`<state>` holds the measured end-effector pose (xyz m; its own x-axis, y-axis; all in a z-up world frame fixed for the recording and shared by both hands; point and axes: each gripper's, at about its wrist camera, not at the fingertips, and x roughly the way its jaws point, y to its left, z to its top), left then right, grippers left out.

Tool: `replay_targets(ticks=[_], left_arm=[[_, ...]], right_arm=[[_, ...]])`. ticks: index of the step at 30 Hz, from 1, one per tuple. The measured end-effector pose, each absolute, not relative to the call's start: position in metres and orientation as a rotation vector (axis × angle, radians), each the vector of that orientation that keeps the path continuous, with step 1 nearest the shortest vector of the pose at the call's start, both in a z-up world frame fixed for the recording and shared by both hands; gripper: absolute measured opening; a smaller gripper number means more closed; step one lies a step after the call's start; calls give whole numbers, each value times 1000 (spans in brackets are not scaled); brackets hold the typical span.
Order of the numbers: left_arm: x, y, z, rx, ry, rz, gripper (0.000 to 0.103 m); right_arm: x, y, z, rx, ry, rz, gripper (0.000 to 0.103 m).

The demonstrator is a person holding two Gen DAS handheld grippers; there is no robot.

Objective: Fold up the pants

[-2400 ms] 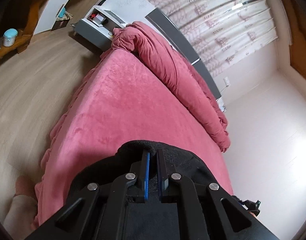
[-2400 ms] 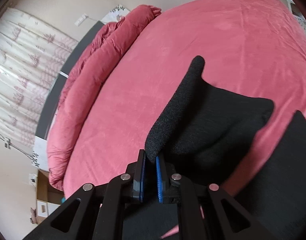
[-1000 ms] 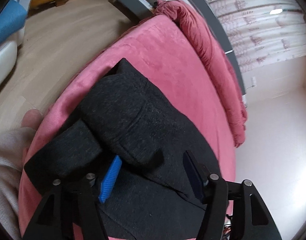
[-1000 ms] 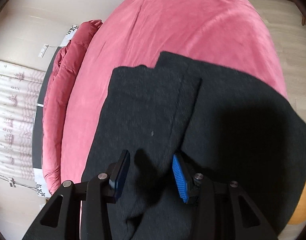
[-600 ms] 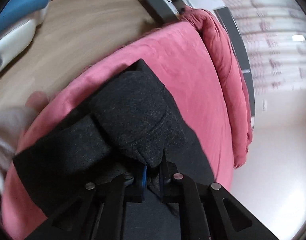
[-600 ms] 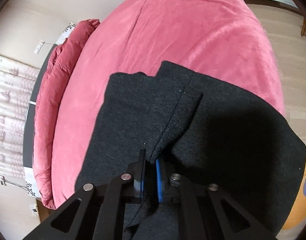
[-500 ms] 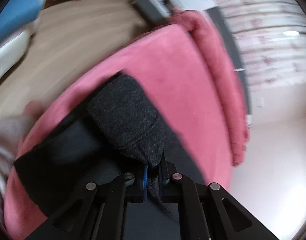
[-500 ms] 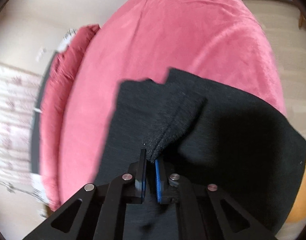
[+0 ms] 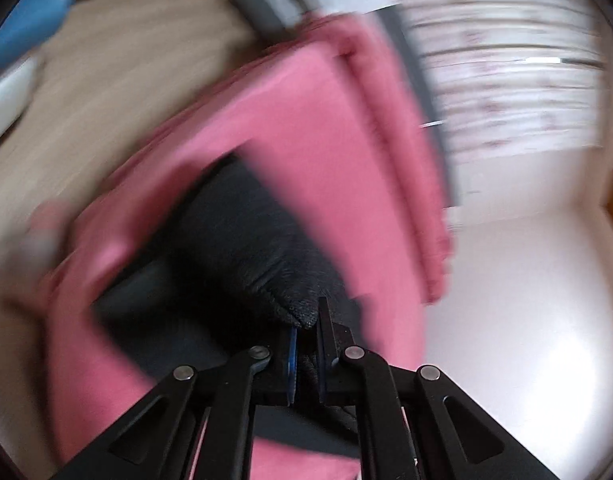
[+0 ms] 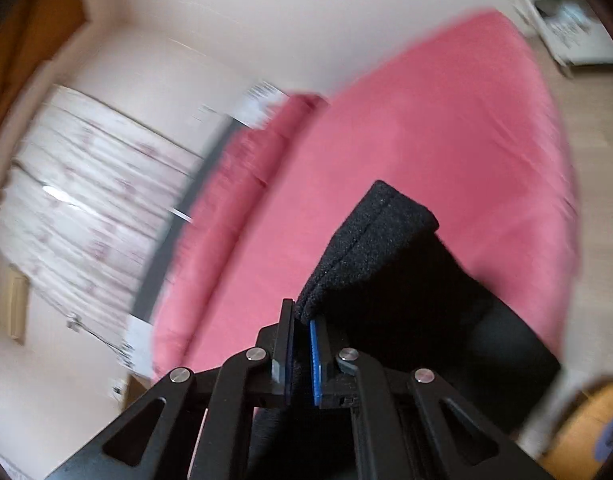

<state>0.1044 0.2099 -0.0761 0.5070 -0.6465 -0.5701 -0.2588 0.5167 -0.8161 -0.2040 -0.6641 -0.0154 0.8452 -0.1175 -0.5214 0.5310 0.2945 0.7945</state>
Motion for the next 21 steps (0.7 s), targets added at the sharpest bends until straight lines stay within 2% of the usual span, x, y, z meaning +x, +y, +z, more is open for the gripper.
replay_targets(ticks=[2,4,9,12,17,21], left_arm=[[89,215,-109,-1088,1108,-241,7],[78,220,-124,-1156,1082,-228,7],[88,211,-97,-1092,1051,-268,7],[103,203,-75,-1090,1011,-322,7],[122,195,-43,-1050,988,-354,7],[114,203,-47,-1066,979,-353,7]], right_arm=[[-227,-660,-75,1322,502,-495,6],[-243,-657,-105,1362,549,-528,6],[-247,-659,-112,1393,529,-550,6],[-199,-669,-77,1366,534,-534,6],[-96,-666,36,1201,477,-406,6],[-89,-650,115,1057,347,-276,6]])
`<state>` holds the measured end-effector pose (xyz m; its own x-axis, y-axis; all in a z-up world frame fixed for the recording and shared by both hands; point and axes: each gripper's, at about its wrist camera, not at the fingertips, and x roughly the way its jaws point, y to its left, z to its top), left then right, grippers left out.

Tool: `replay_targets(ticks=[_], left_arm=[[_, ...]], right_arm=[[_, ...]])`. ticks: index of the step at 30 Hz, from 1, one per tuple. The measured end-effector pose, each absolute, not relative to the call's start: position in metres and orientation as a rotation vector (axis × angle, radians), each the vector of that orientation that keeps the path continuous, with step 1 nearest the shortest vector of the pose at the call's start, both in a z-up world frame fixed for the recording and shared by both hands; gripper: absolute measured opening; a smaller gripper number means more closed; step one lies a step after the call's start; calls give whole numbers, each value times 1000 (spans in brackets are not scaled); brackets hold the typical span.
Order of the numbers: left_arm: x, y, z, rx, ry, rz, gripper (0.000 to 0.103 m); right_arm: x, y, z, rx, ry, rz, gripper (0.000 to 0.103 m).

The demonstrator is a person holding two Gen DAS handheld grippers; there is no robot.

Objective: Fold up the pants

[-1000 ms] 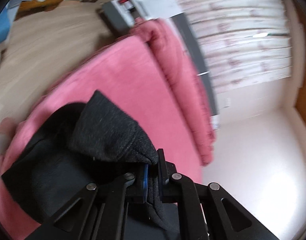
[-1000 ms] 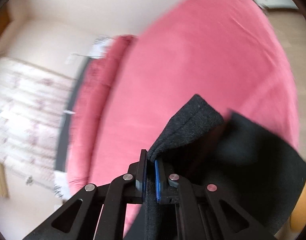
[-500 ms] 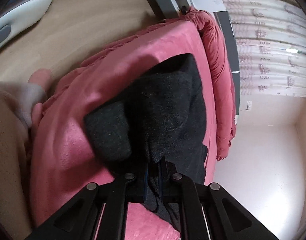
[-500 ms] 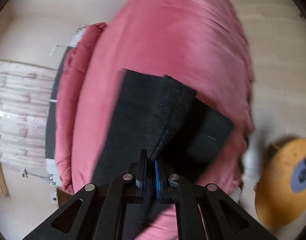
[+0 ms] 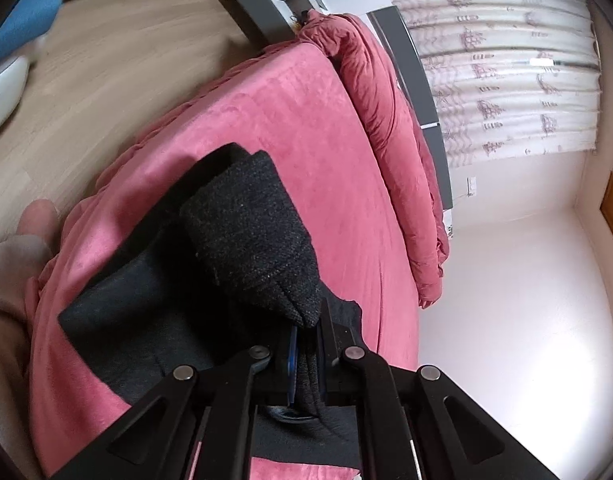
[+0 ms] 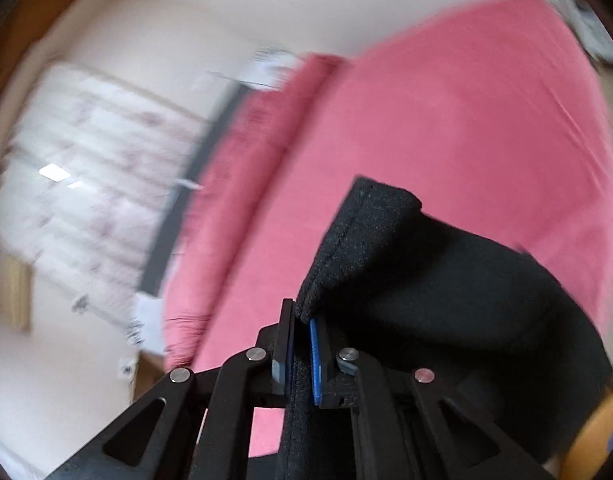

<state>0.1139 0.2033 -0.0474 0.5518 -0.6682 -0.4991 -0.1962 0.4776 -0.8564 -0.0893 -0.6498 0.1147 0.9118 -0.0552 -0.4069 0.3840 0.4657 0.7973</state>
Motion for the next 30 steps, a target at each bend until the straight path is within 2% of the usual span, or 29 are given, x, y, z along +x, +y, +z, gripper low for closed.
replay_targets(ticks=[2,4,12,14,16,21,23,26,28,30], left_arm=[[111,207,-59,-1090,988,-336,7],[104,213,-78,-1140,1010,-302,7],[92,216,-116,-1166,1073,-256,7],[97,215,-116,-1158,1081,-253,7],[96,215,-109,-1130,1079,-256,7],[102,210,-87,-1043,1035,-285,8],[103,206,-93,-1019,1055,-258,8],[98,204,-107,-955,1086,-221,16],[92,207,-107,-962,1066,-237,18],[87,211,-100,-944,1041,-251,30]], right_arm=[[-113,-647,119,1028,320,-285,6],[-141,-651,95,1061,338,-329,6],[-255,-641,-117,1400,525,-586,6],[-274,-642,-159,1536,491,-577,6],[-274,-643,-162,1542,456,-567,6],[-263,-649,-108,1382,364,-492,6],[-261,-651,-104,1347,387,-516,7],[-254,-648,-128,1290,554,-617,14],[-260,-642,-144,1270,639,-701,34],[-270,-633,-153,1344,570,-685,37]])
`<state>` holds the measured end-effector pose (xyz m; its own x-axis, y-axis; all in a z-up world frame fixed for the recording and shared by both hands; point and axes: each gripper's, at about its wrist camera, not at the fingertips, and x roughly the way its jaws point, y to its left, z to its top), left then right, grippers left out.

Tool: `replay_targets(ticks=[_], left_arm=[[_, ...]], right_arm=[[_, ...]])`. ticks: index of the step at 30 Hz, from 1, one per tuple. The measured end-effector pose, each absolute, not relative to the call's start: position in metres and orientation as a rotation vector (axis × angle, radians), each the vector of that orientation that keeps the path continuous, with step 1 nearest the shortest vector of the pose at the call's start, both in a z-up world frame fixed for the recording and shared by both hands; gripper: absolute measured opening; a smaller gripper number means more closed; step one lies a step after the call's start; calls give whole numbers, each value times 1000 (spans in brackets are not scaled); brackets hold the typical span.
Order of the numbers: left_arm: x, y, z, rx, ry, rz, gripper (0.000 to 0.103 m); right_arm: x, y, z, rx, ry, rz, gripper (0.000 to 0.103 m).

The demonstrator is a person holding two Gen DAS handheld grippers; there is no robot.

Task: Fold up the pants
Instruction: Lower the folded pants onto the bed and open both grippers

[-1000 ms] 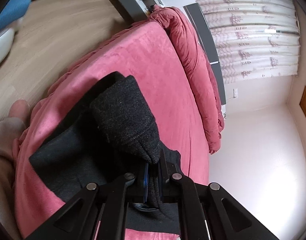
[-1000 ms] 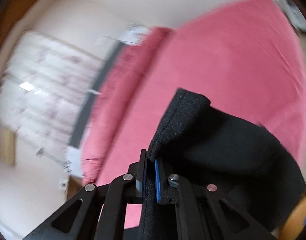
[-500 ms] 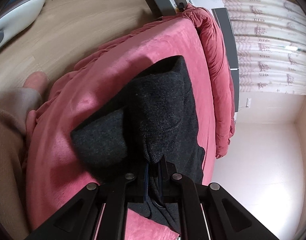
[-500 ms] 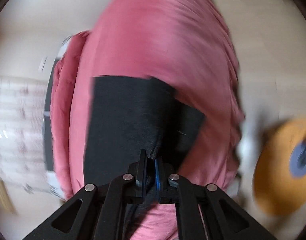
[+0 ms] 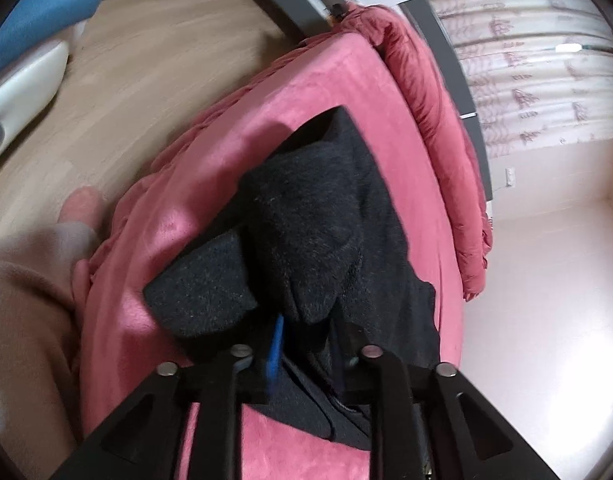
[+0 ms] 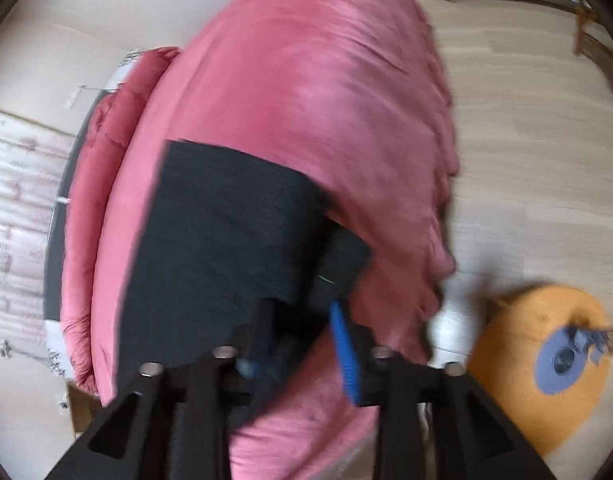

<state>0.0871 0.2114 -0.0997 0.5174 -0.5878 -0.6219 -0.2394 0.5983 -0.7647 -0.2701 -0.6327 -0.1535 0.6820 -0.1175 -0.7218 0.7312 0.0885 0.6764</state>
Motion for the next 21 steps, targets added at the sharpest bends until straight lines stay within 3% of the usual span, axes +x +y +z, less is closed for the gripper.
replay_targets(ticks=[1,3,6,10,12,15,21], left_arm=[[86,213,-95,-929,1025,-254,35],[81,219,-83,-893,972,-239,61],[76,233,-75,-890,898,-177,68],[85,240,-90,-855,964,-113,75],[87,242,-99,-884,971,-113,92],[93,237,-112,-945,1007,-139,95],[79,236,-85,-849,881,-57,96]], right_arm=[[-273,-630,-155,1374,541,-679,38],[-276,-625,-156,1400,500,-672,41],[-272,-615,-151,1368,484,-651,43],[-249,-611,-152,1323,548,-624,53],[-244,-611,-160,1392,516,-614,55],[-242,-611,-166,1480,447,-596,59],[-236,-610,-165,1505,417,-634,65]])
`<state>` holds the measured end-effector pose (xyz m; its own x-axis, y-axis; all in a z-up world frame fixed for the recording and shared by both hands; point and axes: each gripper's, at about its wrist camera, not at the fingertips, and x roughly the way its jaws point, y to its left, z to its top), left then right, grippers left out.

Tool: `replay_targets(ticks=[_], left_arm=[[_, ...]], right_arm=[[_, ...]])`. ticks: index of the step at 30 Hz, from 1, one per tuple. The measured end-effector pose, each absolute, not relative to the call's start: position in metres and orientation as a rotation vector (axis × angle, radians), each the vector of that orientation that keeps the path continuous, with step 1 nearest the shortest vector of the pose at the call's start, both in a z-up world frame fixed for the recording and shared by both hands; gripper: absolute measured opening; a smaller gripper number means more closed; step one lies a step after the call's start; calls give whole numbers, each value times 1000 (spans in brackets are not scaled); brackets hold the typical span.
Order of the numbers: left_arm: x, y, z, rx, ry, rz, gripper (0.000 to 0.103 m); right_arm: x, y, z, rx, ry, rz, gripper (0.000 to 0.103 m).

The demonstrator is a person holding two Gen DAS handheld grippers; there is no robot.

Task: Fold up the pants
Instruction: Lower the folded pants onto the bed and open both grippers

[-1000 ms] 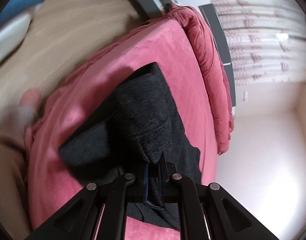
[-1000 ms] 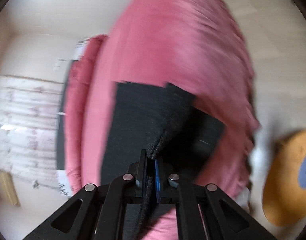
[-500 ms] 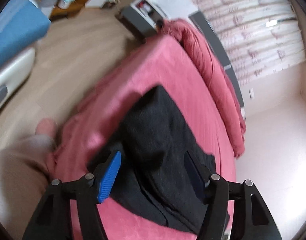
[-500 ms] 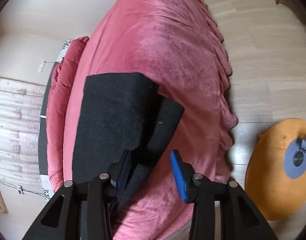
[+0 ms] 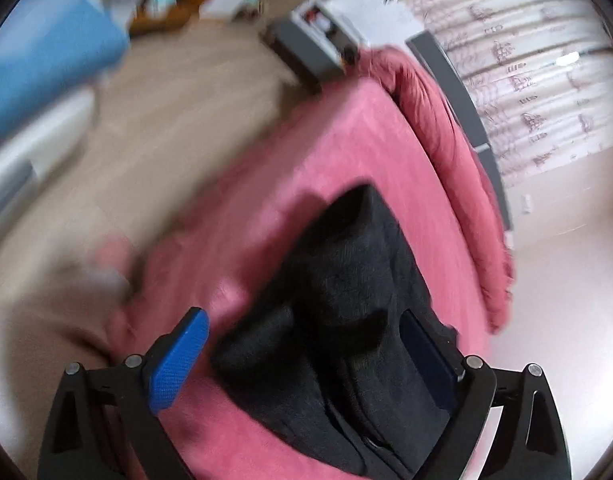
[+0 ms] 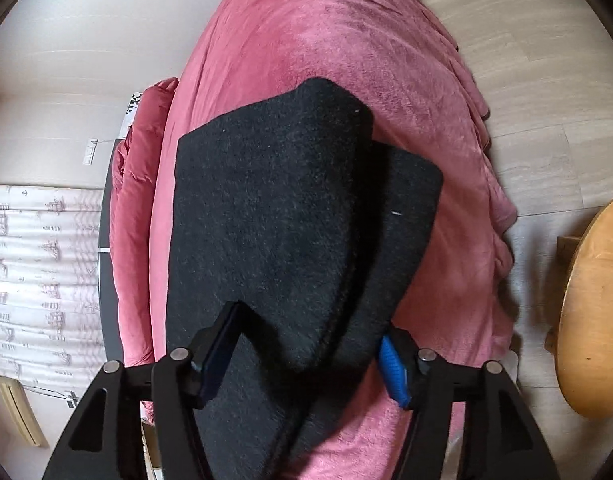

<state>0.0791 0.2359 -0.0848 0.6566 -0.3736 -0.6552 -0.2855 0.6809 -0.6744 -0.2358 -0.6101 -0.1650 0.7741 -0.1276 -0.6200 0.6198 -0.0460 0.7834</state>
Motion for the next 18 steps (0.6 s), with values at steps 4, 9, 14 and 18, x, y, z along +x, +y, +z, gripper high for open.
replay_targets(ticks=[4,9,14,18], left_arm=[[89,230,-58,-780,829,-165,93],[113,202,-65,-678,977,-163,28],[98,215,-44,-738,1036,-154,19],[77,228,-34,-764,1092,-174,19]], right_arm=[[-241,-610,-166,1533,398,-631,65],[-240,-612,-167,1522,396,-648,59],[-239,-618,-151,1458,455,-711,26],[-242,-631,-121,1404,398,-694,12]])
